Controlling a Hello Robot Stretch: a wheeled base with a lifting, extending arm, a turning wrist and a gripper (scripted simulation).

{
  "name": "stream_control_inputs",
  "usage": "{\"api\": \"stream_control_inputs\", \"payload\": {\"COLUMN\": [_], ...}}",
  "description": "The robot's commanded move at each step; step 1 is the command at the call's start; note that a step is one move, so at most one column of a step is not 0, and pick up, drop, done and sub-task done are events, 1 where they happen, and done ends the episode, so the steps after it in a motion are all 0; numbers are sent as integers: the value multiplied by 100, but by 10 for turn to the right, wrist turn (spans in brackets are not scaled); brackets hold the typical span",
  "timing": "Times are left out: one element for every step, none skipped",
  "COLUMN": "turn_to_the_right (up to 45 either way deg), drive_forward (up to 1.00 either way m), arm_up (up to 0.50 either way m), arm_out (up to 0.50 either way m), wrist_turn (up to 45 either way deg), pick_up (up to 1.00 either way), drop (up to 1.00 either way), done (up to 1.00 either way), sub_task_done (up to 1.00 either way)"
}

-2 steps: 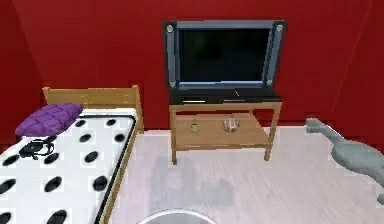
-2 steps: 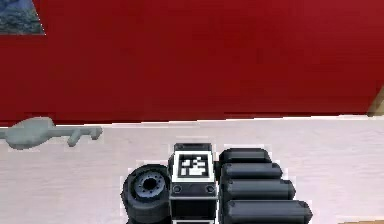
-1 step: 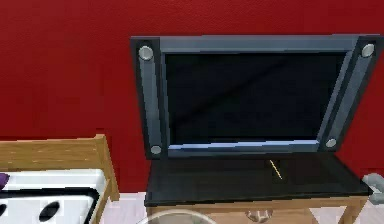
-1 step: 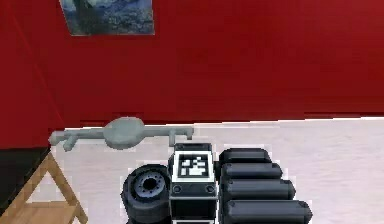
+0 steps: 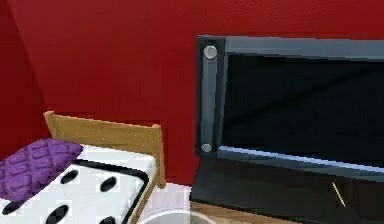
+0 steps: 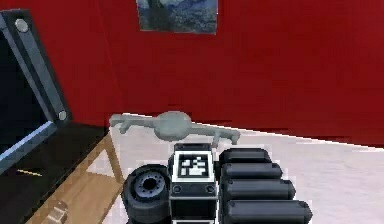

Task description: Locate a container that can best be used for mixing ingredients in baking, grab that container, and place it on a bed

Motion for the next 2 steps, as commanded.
{"api": "stream_control_inputs", "payload": {"turn_to_the_right": [0,450], "drive_forward": [15,0], "arm_up": [0,0], "arm_out": [0,0], "wrist_turn": [0,0], "pick_up": [0,0], "drop": [0,0], "done": [0,0], "sub_task_done": [0,0]}}
